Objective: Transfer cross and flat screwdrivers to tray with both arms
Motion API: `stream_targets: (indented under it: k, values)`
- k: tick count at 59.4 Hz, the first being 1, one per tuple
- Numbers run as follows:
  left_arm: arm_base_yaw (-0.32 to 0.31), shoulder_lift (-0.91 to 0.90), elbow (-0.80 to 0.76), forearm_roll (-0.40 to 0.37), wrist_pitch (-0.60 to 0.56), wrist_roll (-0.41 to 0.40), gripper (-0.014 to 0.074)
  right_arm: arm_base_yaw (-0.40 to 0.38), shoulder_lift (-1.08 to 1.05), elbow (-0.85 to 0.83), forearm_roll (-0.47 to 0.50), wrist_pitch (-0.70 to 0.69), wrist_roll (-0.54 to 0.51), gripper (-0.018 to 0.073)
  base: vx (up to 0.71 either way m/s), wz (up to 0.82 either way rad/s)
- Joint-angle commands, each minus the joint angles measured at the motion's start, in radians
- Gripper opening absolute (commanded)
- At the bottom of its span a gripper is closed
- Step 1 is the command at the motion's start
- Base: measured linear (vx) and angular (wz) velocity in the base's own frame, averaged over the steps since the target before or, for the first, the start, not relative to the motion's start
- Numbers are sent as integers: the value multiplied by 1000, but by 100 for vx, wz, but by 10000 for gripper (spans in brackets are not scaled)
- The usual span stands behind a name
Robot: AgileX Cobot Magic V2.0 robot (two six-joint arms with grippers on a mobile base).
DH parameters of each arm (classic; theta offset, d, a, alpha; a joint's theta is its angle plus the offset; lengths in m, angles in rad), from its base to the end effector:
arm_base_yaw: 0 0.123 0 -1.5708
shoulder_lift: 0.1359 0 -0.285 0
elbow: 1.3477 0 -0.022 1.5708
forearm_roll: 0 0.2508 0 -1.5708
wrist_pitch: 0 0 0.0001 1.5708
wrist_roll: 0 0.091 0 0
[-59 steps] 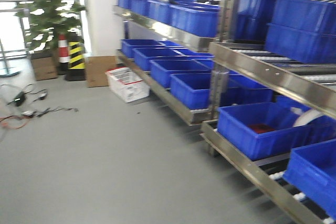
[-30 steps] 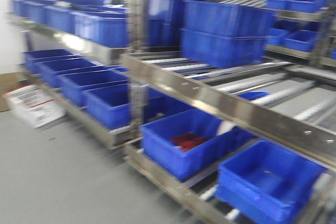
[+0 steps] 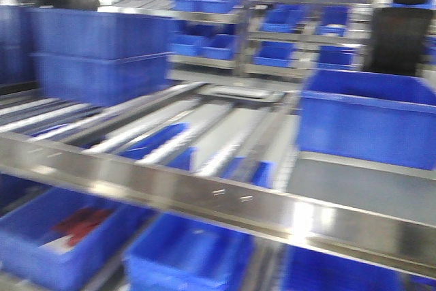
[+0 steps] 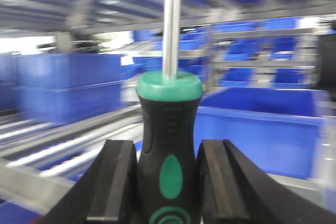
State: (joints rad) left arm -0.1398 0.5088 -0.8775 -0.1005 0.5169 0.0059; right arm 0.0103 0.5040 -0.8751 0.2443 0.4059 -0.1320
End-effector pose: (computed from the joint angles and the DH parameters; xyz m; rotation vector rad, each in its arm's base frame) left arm 0.0770 -0.0154 0.4190 0.0857 1.6314 -0.2103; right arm 0.0769 0.0095 0.4295 -0.0144 1.5098 0.1551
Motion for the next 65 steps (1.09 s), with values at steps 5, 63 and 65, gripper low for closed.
stream_targets:
  k: [5,63,65]
  values:
    - [-4,3,-27,-9,-101,0,0,-2,7,-29,6,-98,-2,-8,22,-86]
    - [-4,3,-27,-9,-100,0,0,-2,7,-29,6,-98,-2,-8,22,-24]
    - [-4,3,-27,-9,-100,0,0,-2,7,-29,6,-98,-2,-8,13,-7]
